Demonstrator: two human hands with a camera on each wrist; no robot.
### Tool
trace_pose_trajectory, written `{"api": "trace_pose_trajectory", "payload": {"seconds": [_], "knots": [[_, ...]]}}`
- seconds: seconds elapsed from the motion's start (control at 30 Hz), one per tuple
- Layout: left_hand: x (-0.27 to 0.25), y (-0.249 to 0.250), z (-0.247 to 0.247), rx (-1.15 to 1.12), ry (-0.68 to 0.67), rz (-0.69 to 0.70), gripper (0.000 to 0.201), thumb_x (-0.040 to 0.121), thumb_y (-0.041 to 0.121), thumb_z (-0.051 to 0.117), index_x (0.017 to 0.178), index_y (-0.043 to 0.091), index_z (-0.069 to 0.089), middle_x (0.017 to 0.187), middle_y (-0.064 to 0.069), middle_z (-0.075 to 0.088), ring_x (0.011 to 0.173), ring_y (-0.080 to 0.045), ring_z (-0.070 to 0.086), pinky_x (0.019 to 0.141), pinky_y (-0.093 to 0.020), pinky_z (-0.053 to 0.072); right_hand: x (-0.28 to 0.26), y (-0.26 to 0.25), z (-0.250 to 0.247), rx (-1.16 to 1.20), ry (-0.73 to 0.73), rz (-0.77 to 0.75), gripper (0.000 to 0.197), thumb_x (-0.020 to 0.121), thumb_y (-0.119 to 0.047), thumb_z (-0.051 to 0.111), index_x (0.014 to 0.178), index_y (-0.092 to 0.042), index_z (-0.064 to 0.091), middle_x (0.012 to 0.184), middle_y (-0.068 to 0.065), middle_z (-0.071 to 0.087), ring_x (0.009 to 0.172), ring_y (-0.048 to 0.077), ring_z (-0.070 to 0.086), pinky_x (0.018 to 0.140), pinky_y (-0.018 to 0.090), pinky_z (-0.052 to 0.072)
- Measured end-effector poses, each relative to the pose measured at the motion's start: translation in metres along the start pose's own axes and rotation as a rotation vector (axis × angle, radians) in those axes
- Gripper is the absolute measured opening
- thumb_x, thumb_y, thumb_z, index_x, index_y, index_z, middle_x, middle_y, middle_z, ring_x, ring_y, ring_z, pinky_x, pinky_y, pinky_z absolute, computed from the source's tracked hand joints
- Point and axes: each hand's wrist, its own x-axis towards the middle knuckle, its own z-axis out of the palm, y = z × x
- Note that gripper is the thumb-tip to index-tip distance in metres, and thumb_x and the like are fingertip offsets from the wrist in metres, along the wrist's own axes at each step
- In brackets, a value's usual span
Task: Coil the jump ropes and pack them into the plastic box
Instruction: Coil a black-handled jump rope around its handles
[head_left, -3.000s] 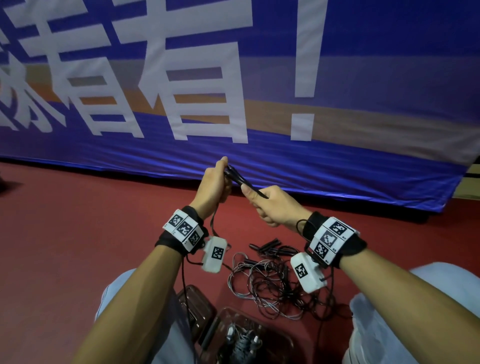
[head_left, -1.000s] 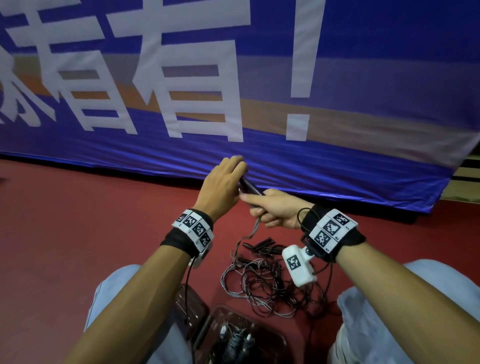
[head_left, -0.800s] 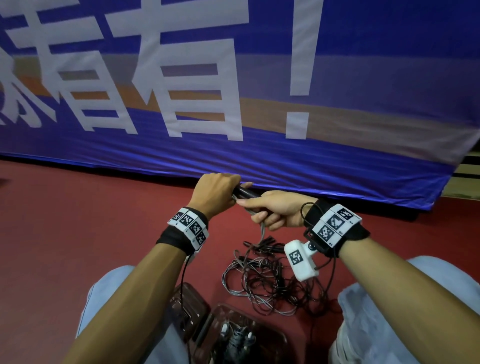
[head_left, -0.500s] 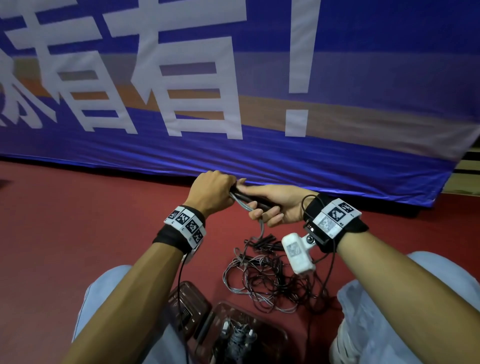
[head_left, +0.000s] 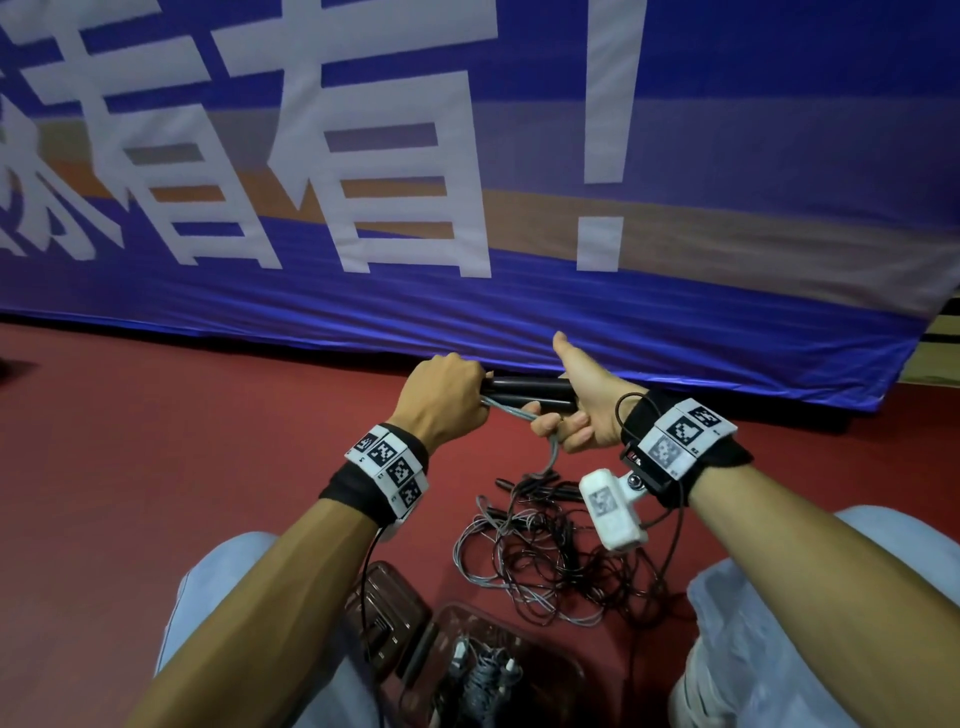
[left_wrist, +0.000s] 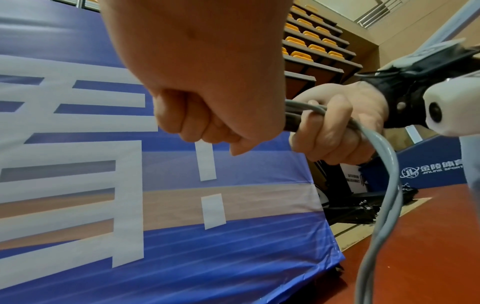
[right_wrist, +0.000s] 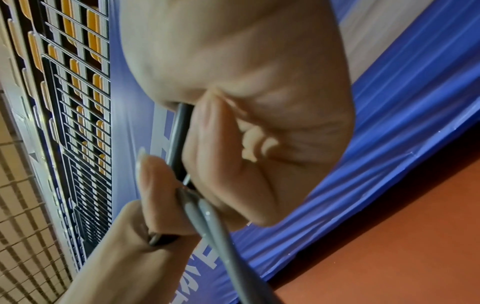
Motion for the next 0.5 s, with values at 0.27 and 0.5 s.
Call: {"api": "trace_pose_trajectory", "payload": {"seconds": [0.27,0.5], "knots": [[-0.001,-0.001,0.000,-0.035,0.070,-0.205,0.015,0.083,0.022,0.055,0.072,0.013,0.049,0.070,-0.004,0.051,0.063,-0.032,0.052,0.058,-0.034,0.038,0.003,0.000,-0.004,0.293,-0.231,-0.074,0.091,0.087,-0.089,0.014,0.084,-0.007,0.053,0.071,0.008,0.057,0.032,0.008,0.025,0.038,0.018,0.016],[-0.002,-0.006,0.027,-0.104,-0.092,-0.339,0.019,0.086,0.023,0.056,0.094,0.010,0.067,0.098,-0.012,0.071,0.091,-0.035,0.069,0.069,-0.036,0.046,0.019,0.010,0.029,-0.343,0.062,-0.284,0.061,0.104,-0.061,0.039,0.093,-0.007,0.064,0.060,0.001,0.057,0.033,0.006,0.028,0.035,0.017,0.022]]}}
